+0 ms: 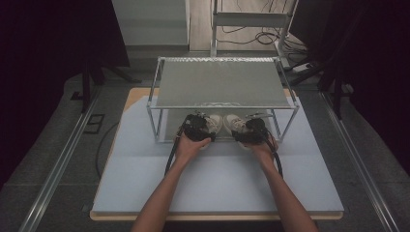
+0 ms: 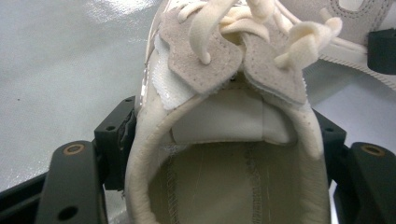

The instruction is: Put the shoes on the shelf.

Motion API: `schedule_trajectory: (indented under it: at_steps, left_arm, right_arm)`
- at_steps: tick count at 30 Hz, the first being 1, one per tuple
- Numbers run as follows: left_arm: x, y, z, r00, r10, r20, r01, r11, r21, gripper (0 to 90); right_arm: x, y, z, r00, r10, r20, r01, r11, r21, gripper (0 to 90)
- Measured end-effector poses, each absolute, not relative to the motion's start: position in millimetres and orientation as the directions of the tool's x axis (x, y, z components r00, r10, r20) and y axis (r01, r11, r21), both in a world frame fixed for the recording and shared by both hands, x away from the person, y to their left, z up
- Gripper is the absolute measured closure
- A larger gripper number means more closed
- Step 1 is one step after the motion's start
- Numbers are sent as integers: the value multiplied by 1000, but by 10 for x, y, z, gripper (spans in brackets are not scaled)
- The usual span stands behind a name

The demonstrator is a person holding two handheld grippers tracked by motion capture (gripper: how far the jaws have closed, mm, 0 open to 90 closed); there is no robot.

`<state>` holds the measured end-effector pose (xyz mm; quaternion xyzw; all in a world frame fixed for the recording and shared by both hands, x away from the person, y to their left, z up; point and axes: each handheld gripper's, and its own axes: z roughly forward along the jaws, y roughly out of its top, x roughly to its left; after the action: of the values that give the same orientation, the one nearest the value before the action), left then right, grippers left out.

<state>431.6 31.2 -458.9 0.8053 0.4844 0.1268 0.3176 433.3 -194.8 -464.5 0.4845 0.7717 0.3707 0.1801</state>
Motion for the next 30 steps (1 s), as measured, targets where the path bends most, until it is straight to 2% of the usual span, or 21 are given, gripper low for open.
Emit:
schedule_trajectory:
  at_steps: [1,2,3,4,5,7,14,15,16,18,20,21,23,26,30]
  left_arm:
    - [4398,379,-4586,588,809,-16,627,-444,640,286]
    - [4383,362,-4595,566,823,-44,655,-416,631,286]
    - [4426,396,-4598,584,812,15,626,-461,629,285]
    - [4373,339,-4617,499,865,-47,690,-365,625,285]
    - [4420,384,-4615,547,837,20,647,-438,624,285]
    - [4434,369,-4637,558,830,7,629,-428,649,284]
    - [4439,395,-4621,576,817,21,618,-453,642,274]
    - [4378,371,-4601,475,879,42,645,-380,662,268]
    - [4363,382,-4586,476,879,19,649,-366,667,264]
    - [4384,443,-4553,601,799,-3,582,-435,687,243]
    - [4374,496,-4521,657,753,5,543,-478,690,232]
    - [4214,400,-4518,472,877,-91,660,-283,696,225]
    - [4146,444,-4493,463,880,-104,652,-259,713,229]
    - [4067,553,-4452,509,858,-60,608,-310,731,229]
    - [3869,669,-4422,489,866,-105,606,-251,755,263]
  right_arm:
    - [4345,-1947,-4653,-464,882,83,618,255,744,265]
    - [4355,-1943,-4663,-460,884,86,623,252,741,264]
    - [4361,-1937,-4670,-456,885,94,631,247,735,263]
    - [4369,-1932,-4679,-456,885,95,633,248,733,262]
    - [4376,-1927,-4689,-456,885,94,635,249,731,261]
    - [4393,-1916,-4716,-454,888,79,631,257,732,260]
    - [4402,-1912,-4744,-441,894,83,631,244,736,260]
    - [4396,-1913,-4734,-440,895,78,623,241,744,261]
    - [4380,-1916,-4721,-442,894,80,617,238,751,264]
    - [4347,-1935,-4688,-434,897,91,606,216,765,257]
    - [4305,-1965,-4651,-435,896,92,592,208,778,232]
    - [4278,-1981,-4627,-436,895,99,588,200,784,231]
    - [4198,-2027,-4580,-447,890,96,562,195,804,247]
    - [4079,-2085,-4533,-461,882,93,539,195,819,247]
    - [3901,-2206,-4465,-474,876,91,507,186,842,280]
